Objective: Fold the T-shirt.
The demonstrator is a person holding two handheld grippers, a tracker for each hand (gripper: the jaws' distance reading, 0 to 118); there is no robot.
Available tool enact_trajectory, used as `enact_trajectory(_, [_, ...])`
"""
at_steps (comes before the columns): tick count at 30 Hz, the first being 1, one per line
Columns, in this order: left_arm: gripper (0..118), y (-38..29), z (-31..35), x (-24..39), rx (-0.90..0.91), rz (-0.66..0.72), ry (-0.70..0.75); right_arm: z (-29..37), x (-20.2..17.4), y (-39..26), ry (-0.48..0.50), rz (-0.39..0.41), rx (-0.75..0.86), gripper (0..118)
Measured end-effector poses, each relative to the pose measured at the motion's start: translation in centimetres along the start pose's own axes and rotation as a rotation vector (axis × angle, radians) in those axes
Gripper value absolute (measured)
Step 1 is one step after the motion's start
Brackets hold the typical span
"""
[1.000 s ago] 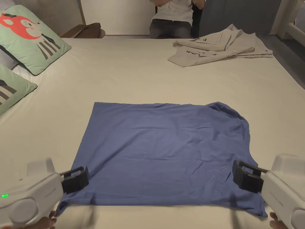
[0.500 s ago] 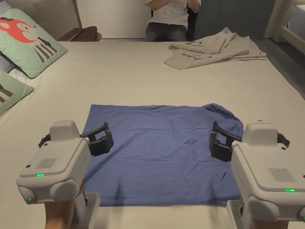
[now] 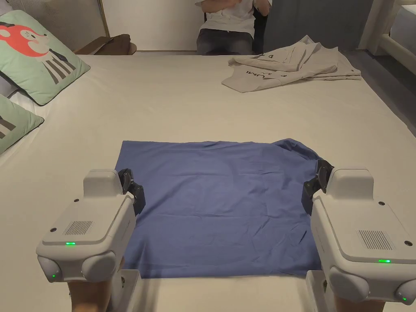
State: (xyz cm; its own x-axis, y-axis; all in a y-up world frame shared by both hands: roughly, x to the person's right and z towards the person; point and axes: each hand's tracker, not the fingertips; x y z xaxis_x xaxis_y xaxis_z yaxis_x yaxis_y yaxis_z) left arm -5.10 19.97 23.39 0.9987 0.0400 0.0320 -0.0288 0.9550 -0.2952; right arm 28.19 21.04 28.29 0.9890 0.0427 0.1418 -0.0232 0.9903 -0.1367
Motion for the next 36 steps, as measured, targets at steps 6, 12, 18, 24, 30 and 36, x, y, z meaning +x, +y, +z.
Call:
enact_trajectory(6, [0,-2.9,-0.3,-5.4,-0.238,-0.007,0.038,-0.3,0.0,-0.6,0.019,0.002,-0.027,0])
enact_trajectory(12, [1,-6.4,0.2,-10.2,-0.38,0.037,0.065,-0.6,-0.3,-1.5,0.037,0.002,-0.066,0])
enact_trajectory(18, [107,-8.6,0.5,-10.6,-0.5,0.062,0.079,-0.8,-0.3,-2.1,0.043,0.005,-0.092,0])
enact_trajectory(24, [79,-11.0,-0.2,-9.3,-0.559,0.042,0.077,-0.7,0.1,-2.7,0.038,0.008,-0.116,0])
enact_trajectory(30, [4,-11.5,0.1,-7.6,-0.541,-0.04,0.082,-0.5,1.0,-3.2,0.023,0.006,-0.133,0])
enact_trajectory(36, [3,-10.9,-0.3,-8.0,-0.532,-0.012,0.05,0.2,3.3,-4.1,-0.013,-0.02,-0.17,0])
